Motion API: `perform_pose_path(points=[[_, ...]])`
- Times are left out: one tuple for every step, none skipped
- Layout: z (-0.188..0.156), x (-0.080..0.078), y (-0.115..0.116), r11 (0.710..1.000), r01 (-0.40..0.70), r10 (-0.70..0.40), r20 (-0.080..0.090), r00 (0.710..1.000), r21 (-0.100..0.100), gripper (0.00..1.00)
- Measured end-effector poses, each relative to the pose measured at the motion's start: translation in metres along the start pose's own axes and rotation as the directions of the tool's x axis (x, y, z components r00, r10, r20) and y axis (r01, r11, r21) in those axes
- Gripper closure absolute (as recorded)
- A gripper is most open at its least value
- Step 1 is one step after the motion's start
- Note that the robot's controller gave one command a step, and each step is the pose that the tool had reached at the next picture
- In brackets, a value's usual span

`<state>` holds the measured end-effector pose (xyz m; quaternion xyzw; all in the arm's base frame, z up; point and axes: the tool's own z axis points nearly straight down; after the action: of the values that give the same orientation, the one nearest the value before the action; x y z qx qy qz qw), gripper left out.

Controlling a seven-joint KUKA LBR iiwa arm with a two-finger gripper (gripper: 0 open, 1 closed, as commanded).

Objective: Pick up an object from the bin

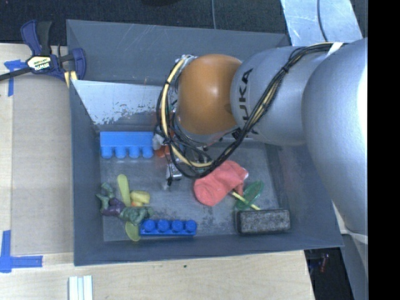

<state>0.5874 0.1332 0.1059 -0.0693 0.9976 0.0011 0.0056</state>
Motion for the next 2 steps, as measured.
perform_pose_path(points=[[0.008,0.022,-0.025,0.999,-0.032,0.032,-0.020,0.999,0.002,0.00],[-0.013,0.026,-0.074,1.000,0.005,-0.005,-0.006,1.000,0.001,0.00]])
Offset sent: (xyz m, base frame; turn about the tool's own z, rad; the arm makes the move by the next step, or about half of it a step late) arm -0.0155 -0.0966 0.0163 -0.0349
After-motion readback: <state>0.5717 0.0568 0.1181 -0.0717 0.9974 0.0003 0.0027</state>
